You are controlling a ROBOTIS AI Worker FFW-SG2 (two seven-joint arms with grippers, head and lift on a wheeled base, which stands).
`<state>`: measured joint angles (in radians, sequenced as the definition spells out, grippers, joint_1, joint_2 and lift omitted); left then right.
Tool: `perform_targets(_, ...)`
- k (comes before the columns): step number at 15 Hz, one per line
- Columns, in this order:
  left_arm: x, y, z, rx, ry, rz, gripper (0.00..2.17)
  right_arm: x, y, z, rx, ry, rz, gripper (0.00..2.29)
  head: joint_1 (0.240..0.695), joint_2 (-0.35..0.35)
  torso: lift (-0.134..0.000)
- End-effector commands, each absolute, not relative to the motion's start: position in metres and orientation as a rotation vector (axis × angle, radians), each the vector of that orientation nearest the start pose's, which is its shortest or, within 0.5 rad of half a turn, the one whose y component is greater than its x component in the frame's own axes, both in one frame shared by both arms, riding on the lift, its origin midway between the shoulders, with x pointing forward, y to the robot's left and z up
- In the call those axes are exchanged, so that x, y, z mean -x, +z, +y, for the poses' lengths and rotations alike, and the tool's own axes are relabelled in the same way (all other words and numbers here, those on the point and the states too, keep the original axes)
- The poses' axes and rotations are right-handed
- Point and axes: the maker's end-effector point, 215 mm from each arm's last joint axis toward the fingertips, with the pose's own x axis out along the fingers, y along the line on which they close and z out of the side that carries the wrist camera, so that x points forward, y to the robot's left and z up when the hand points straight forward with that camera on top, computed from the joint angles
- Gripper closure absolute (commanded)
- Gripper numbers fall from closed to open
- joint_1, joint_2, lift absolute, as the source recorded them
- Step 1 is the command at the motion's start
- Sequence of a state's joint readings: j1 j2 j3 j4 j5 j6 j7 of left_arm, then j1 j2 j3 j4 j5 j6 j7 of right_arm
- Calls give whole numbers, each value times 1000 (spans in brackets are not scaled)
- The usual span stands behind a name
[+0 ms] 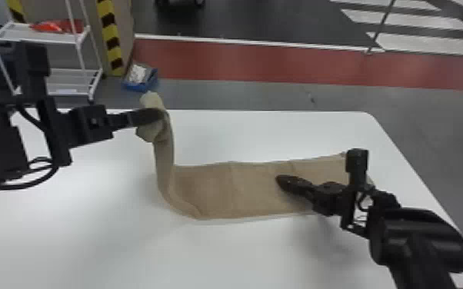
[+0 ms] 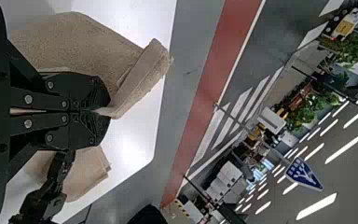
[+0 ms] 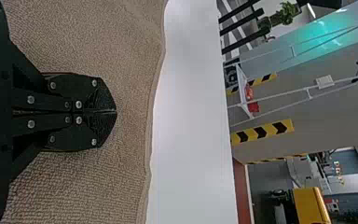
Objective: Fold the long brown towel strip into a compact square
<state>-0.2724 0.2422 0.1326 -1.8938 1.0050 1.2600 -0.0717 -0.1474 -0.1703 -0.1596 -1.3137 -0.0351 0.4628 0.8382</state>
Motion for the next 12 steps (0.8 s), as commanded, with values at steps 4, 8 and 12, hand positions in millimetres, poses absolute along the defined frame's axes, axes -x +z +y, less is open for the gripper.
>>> perform_targets(4, -540, -255, 128, 505, -655, 570, 2142, -537, -486, -178, -225, 675, 551, 1659, 695, -75, -120)
perform_targets(8, -534, -258, 125, 507, -660, 574, 2142, -534, -454, -213, -254, 603, 463, 707, 695, -56, -120)
perform_targets(12, -530, -266, 107, 493, -675, 595, 2142, -543, -393, -274, -212, 556, 276, 39, 695, -111, -120)
